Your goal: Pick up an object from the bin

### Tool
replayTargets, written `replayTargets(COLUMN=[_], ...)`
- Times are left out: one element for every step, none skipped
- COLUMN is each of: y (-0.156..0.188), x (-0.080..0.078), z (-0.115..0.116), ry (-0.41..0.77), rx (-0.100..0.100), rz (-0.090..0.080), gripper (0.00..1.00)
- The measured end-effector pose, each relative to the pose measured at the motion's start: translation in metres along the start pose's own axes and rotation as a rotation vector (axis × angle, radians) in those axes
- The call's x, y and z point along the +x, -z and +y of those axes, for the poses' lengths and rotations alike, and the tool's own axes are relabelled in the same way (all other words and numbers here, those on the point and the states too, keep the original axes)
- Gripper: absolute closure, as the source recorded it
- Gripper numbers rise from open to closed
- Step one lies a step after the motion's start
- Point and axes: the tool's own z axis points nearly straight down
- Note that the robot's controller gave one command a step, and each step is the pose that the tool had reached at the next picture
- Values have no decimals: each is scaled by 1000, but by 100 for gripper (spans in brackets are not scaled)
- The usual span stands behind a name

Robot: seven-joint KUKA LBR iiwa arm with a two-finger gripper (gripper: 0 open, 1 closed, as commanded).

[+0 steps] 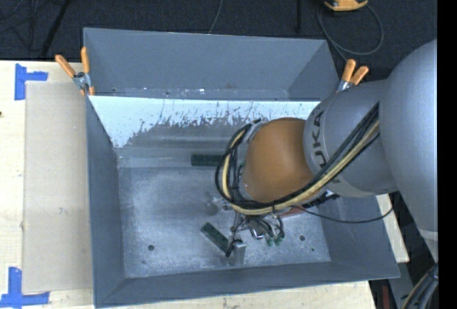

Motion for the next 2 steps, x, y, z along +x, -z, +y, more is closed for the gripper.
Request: replayTargets(y=[0,136], x=[1,-47], z=[-3,-6], ry=[-6,-86], rx=[1,1], rz=[1,-10], gripper=[100,100])
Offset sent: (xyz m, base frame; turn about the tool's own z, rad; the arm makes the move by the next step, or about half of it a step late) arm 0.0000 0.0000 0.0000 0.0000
